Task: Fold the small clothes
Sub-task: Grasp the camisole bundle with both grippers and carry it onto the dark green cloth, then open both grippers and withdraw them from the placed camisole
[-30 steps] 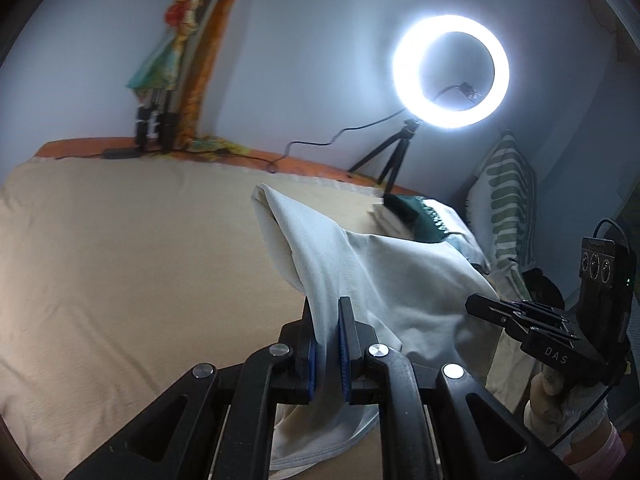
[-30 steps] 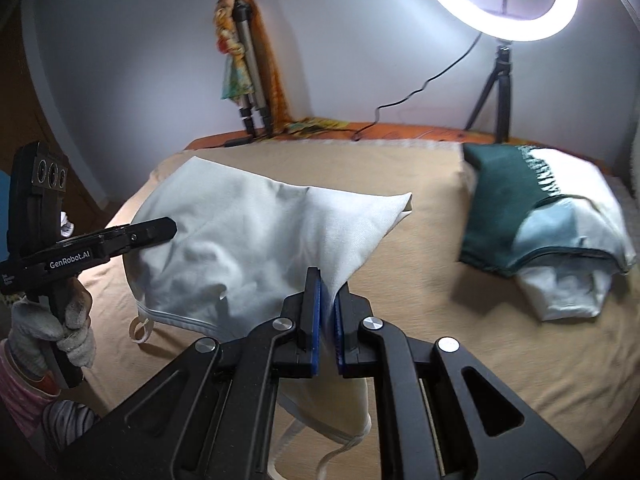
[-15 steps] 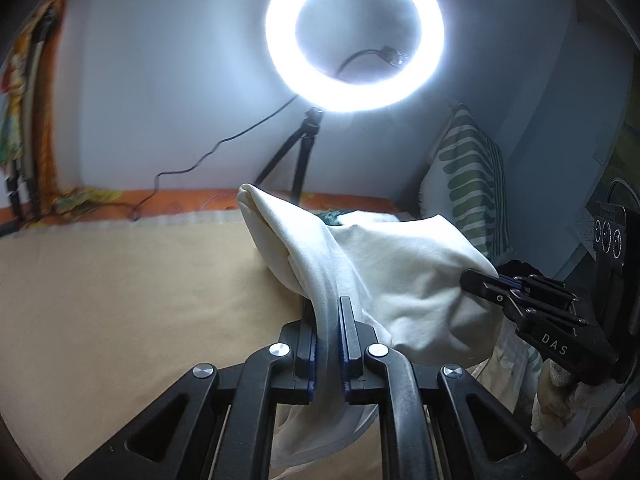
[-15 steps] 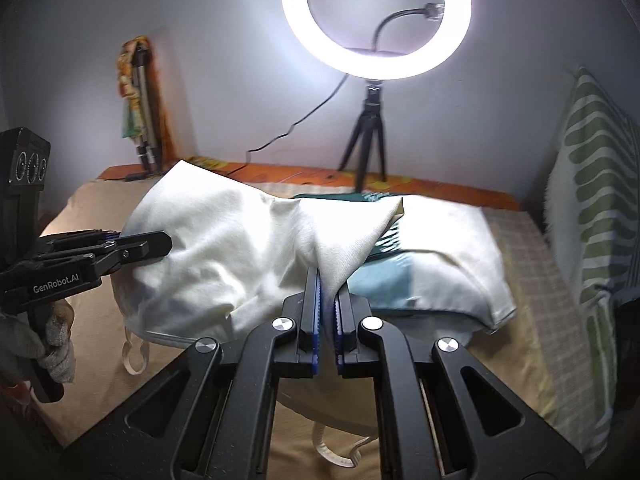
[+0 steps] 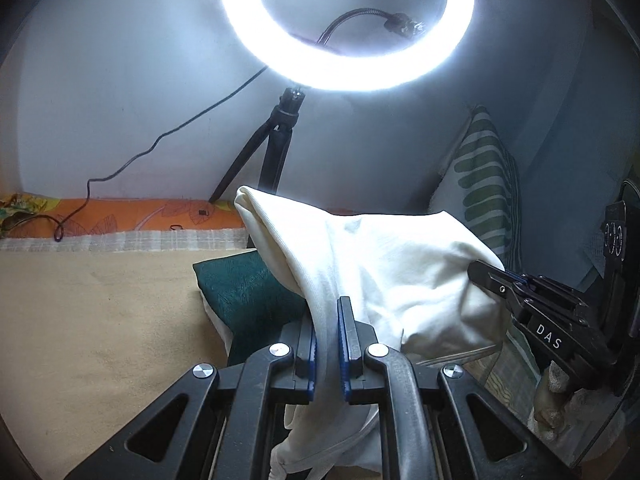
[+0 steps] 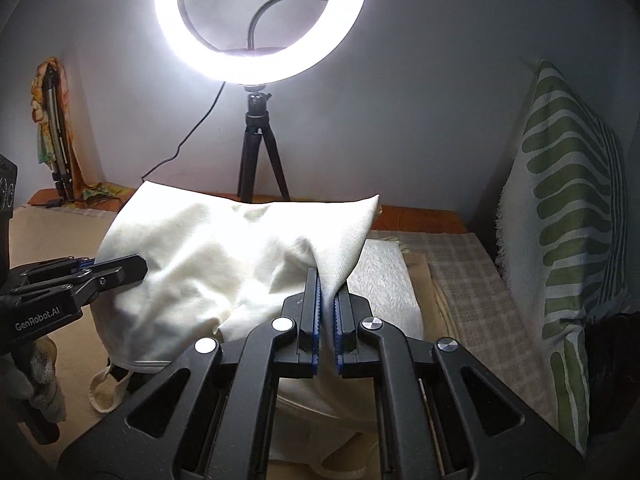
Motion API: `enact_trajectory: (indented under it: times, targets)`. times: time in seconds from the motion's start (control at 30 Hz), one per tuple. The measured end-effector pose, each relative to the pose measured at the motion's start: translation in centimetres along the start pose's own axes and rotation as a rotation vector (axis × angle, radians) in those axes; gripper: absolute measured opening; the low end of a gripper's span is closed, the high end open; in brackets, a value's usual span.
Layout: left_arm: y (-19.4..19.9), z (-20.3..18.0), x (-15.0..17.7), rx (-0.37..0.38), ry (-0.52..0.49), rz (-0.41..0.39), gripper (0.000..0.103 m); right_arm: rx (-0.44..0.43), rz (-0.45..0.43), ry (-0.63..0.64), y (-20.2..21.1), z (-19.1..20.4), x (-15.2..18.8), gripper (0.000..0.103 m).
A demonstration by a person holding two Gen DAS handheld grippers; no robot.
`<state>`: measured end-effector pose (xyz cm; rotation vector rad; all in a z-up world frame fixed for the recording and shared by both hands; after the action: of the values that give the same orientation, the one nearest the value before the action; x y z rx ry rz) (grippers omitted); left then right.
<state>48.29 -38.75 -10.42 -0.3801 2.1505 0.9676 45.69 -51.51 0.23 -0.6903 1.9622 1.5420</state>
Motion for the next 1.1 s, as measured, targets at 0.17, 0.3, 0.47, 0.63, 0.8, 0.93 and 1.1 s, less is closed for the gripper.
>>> enact_trajectory:
  times: [0.17,0.3,0.47,0.63,0.8,0.93,1.1]
  targets:
    - [-1.7,0.7,0.7,-0.029,0.014,0.032,0.006,0.006,0.030,-0.008,-3.1,-0.5,0.7,0.006]
    - [-2.0,0.7,1.1,-0.063,-0.015,0.049,0.006,0.004,0.058,-0.019,-4.7,-0.8,1.5,0.006]
    - [-1.7,0.6,1.3,-0.112,-0.042,0.062,0.013,0.018,0.099,-0.063,-5.6,-1.7,1.8,0.006]
    - [-0.7,0.3,1.2,-0.135,-0.056,0.050,0.033,0.060,0.125,-0.084,-5.1,-2.5,2.1,0.029]
    - [0.9,-0.4,0.7,-0.145,-0.067,0.036,0.044,0.075,0.102,-0.092,-3.4,-2.6,1.7,0.044]
    - [2.8,-1.0,0.6,-0.142,-0.078,0.029,0.044,0.075,0.083,-0.104,-1.3,-2.4,1.4,0.044]
    - [6.3,-1.6,0.6,-0.142,-0.090,0.008,0.044,0.073,0.053,-0.115,2.1,-1.6,0.7,0.044]
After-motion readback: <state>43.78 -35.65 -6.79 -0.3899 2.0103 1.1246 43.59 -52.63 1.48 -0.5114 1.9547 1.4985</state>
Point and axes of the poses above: each gripper's, at about its wrist camera, not at the fingertips, and y roughly against the way its jaws point, z to its left, x to its underside, the point moved 3 cm from there along -y, roughly the way its jaws point, and after that the axes turned 4 degrees about -y, right-handed, at the moved point
